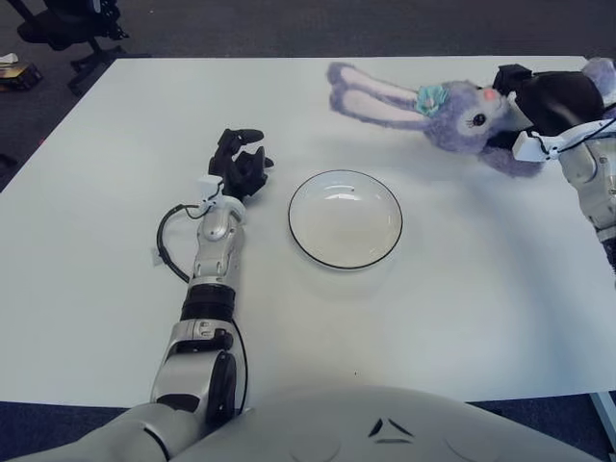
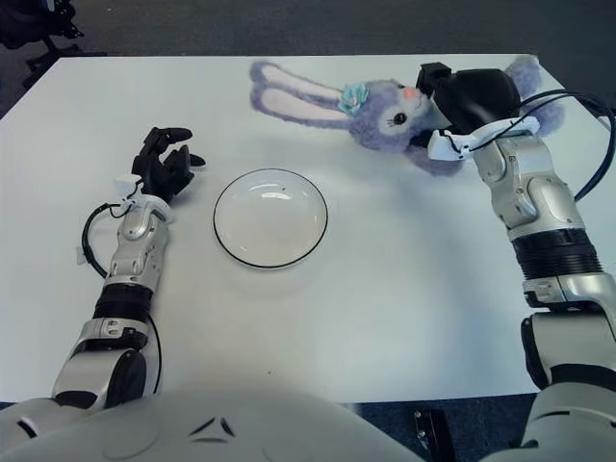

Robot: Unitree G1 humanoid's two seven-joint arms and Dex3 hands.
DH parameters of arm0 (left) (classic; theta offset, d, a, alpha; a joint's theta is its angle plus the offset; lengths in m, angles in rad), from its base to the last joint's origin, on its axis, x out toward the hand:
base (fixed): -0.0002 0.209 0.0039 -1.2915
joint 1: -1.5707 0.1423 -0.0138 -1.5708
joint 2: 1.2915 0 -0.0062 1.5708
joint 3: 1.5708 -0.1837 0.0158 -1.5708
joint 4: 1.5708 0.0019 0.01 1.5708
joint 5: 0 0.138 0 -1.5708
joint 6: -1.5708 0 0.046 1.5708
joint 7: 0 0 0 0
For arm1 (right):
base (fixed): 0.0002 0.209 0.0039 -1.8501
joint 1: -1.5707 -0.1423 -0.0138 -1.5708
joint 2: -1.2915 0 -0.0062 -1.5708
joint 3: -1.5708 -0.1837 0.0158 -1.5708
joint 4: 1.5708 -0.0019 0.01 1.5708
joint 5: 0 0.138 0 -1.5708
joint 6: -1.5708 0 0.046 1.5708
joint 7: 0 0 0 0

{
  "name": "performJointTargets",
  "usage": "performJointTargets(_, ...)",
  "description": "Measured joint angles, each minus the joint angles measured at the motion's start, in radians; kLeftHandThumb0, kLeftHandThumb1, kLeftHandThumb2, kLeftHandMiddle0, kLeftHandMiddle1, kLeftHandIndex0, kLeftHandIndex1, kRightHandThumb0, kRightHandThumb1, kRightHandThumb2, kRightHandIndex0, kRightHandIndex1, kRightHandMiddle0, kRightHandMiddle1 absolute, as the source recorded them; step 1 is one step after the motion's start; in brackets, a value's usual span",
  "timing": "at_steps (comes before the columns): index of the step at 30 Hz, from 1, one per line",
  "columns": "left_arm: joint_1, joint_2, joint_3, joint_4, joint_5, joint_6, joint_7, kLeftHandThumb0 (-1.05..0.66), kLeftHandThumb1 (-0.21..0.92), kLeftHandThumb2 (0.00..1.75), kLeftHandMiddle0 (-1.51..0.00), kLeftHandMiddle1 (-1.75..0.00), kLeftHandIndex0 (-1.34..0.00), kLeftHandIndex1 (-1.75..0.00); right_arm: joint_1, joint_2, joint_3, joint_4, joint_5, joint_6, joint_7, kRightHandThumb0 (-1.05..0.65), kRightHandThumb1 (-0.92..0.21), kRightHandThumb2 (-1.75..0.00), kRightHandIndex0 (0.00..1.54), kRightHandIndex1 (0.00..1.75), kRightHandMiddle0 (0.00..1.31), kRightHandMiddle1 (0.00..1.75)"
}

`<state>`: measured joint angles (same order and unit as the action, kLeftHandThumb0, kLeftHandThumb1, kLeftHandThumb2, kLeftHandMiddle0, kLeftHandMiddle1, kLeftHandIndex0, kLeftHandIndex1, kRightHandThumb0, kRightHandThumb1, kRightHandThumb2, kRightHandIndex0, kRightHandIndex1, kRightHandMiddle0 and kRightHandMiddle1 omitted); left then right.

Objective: Put the doll into the plate.

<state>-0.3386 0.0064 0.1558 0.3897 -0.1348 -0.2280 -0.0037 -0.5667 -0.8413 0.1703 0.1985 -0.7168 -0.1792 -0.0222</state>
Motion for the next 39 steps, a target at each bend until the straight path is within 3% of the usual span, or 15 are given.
performJointTargets(9, -0.001, -0.002, 0.000, 0.001, 0.000, 0.000, 0.001, -0.01, 0.68, 0.66, -0.58, -1.52, -0.41, -1.36, -0.011, 0.012, -0.010, -0.006, 0.009, -0.148, -0.024, -0.42, -0.46, -1.13, 0.76, 1.75, 0.49, 1.75)
performJointTargets(15, -0.001, -0.003, 0.000, 0.002, 0.002, 0.000, 0.004, -0.01, 0.68, 0.66, -0.58, -1.52, -0.41, -1.36, -0.023, 0.051, -0.016, -0.031, 0.009, -0.141, -0.015, -0.42, -0.46, -1.13, 0.75, 1.75, 0.49, 1.75)
performJointTargets(23, -0.003, -0.004, -0.002, 0.002, 0.005, 0.002, 0.012, -0.01, 0.68, 0.66, -0.58, -1.52, -0.41, -1.36, -0.048, 0.087, -0.017, -0.127, 0.025, -0.113, 0.076, -0.42, -0.46, -1.13, 0.73, 1.75, 0.49, 1.75)
performJointTargets(39, 0.002, -0.010, -0.009, -0.021, 0.025, 0.031, 0.036, -0.01, 0.71, 0.63, -0.54, -1.55, -0.40, -1.36, -0.051, 0.156, 0.010, -0.168, 0.077, -0.209, 0.183, -0.42, -0.45, -1.14, 0.72, 1.75, 0.49, 1.75)
